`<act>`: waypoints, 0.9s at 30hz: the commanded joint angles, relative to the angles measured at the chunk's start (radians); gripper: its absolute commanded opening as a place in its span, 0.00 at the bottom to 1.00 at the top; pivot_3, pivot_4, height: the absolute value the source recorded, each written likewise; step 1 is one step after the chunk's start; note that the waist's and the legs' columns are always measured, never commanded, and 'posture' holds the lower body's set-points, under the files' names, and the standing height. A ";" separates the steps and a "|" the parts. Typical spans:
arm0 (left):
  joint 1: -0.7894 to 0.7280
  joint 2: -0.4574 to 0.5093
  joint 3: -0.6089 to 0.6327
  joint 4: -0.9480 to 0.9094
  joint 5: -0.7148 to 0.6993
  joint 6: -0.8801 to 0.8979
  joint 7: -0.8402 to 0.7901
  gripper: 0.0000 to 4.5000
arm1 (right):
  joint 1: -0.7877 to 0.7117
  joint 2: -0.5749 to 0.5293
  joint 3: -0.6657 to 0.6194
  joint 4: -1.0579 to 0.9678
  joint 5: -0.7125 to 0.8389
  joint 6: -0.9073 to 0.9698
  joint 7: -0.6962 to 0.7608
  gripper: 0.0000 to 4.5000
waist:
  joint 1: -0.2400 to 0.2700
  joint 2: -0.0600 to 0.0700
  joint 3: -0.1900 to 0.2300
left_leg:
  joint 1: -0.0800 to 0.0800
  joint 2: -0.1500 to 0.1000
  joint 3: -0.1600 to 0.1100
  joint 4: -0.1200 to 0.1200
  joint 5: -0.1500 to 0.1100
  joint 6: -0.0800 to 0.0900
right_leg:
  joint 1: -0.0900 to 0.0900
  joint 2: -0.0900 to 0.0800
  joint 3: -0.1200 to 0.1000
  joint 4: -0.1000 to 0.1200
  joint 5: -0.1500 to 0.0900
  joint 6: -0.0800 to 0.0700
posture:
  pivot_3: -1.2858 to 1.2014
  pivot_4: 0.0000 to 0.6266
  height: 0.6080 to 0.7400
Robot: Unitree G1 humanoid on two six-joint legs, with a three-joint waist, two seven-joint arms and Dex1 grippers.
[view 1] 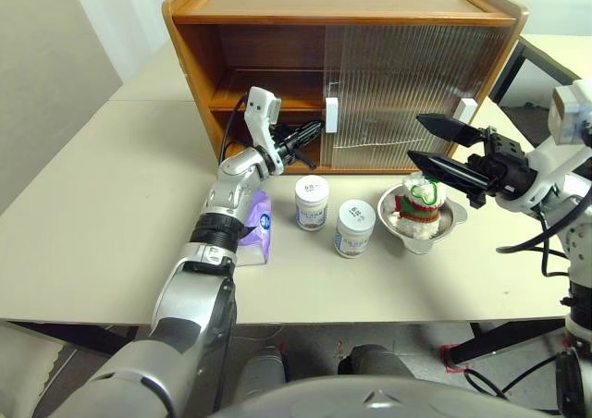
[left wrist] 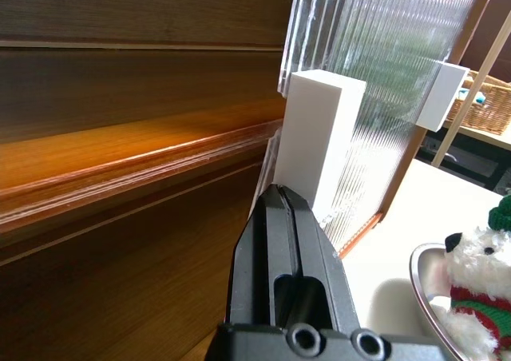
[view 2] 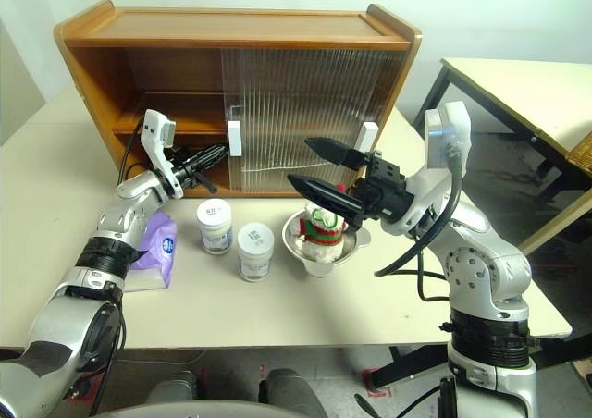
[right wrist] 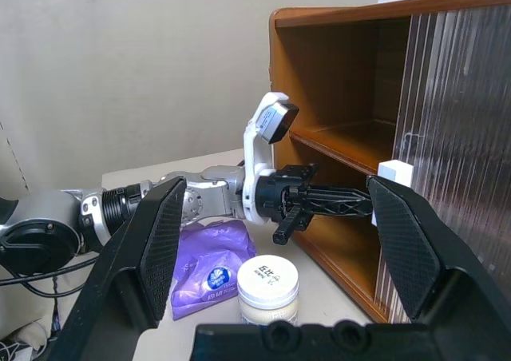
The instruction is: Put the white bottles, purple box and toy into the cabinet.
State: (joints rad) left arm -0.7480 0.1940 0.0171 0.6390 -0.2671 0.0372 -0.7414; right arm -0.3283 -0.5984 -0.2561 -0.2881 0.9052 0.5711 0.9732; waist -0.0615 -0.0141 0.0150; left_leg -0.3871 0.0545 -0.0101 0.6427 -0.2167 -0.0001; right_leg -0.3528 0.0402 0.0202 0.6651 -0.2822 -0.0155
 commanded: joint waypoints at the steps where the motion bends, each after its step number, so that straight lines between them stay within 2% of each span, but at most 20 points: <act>1: 0.021 0.015 0.016 -0.034 0.003 -0.008 0.006 0.00 | -0.004 0.004 0.006 0.003 0.006 -0.005 0.008 1.00 | -0.001 0.000 0.000 | 0.000 0.000 0.000 0.000 0.000 0.000 | 0.000 0.000 0.000 0.000 0.000 0.000 | 0.45 0.00 1.00; 5: 0.067 0.040 0.028 -0.113 0.004 -0.020 0.021 0.00 | -0.009 0.006 0.012 0.007 0.008 0.000 0.014 1.00 | 0.000 0.000 0.000 | 0.000 0.000 0.000 0.000 0.000 0.000 | 0.000 0.000 0.000 0.000 0.000 0.000 | 0.46 0.00 1.00; 9: 0.211 0.096 0.073 -0.384 -0.093 0.128 0.016 0.00 | -0.008 0.000 0.017 0.018 0.008 0.007 0.030 1.00 | -0.008 0.001 0.000 | -0.002 0.000 0.000 -0.001 0.000 0.001 | -0.001 0.001 0.000 0.000 0.000 0.000 | 0.47 0.00 1.00; 10: 0.238 0.113 0.077 -0.439 -0.113 0.159 0.008 0.04 | -0.012 0.003 0.019 0.022 0.007 0.006 0.030 1.00 | -0.006 0.001 0.000 | -0.004 0.000 0.000 -0.001 -0.001 0.001 | -0.001 0.001 0.000 0.000 -0.001 0.001 | 0.47 0.00 1.00; 12: 0.297 0.155 0.095 -0.563 -0.178 0.233 -0.015 0.14 | -0.022 0.011 0.028 0.031 0.006 0.005 0.034 1.00 | 0.000 0.001 -0.001 | -0.003 0.000 0.000 -0.001 -0.001 0.001 | -0.004 0.002 -0.001 0.001 -0.001 -0.001 | 0.47 0.00 1.00; 14: 0.351 0.198 0.128 -0.667 -0.247 0.307 -0.029 0.27 | -0.033 0.017 0.039 0.041 0.004 0.006 0.039 1.00 | 0.005 0.001 -0.001 | -0.004 0.000 0.000 -0.001 0.000 0.001 | -0.005 0.001 -0.001 0.001 -0.001 -0.002 | 0.48 0.00 1.00; 17: 0.426 0.276 0.172 -0.764 -0.305 0.376 -0.053 0.52 | -0.046 0.021 0.053 0.061 -0.002 0.003 0.053 1.00 | 0.013 0.001 -0.001 | -0.004 0.000 0.000 -0.001 -0.001 0.001 | -0.005 0.002 -0.001 0.001 0.001 -0.008 | 0.49 0.00 1.00; 18: 0.457 0.307 0.193 -0.793 -0.332 0.401 -0.067 0.59 | -0.052 0.022 0.059 0.070 -0.005 0.001 0.059 1.00 | 0.014 0.001 -0.001 | -0.004 0.000 0.000 -0.001 -0.001 0.000 | -0.005 0.001 -0.001 0.002 0.001 -0.014 | 0.49 0.00 1.00; 23: 0.601 0.405 0.291 -0.882 -0.423 0.460 -0.110 0.99 | -0.083 0.031 0.074 0.105 -0.015 0.000 0.080 1.00 | 0.031 0.002 -0.001 | -0.002 0.000 -0.001 -0.002 0.000 -0.002 | -0.005 0.001 0.000 0.003 0.002 -0.017 | 0.51 0.00 1.00; 27: 0.733 0.438 0.355 -0.926 -0.473 0.453 -0.162 0.99 | -0.096 0.033 0.083 0.121 -0.015 0.002 0.095 1.00 | 0.040 0.002 -0.002 | -0.001 0.000 -0.002 -0.002 -0.001 -0.003 | -0.006 0.001 0.000 0.003 0.001 -0.018 | 0.51 0.00 1.00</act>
State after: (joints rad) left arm -0.0457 0.6211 0.3508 -0.2598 -0.7164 0.4876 -0.8760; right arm -0.4128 -0.5634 -0.1808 -0.1785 0.8976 0.5713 1.0585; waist -0.0218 -0.0119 0.0135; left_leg -0.3883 0.0549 -0.0119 0.6408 -0.2177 -0.0035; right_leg -0.3585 0.0416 0.0208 0.6680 -0.2810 -0.0335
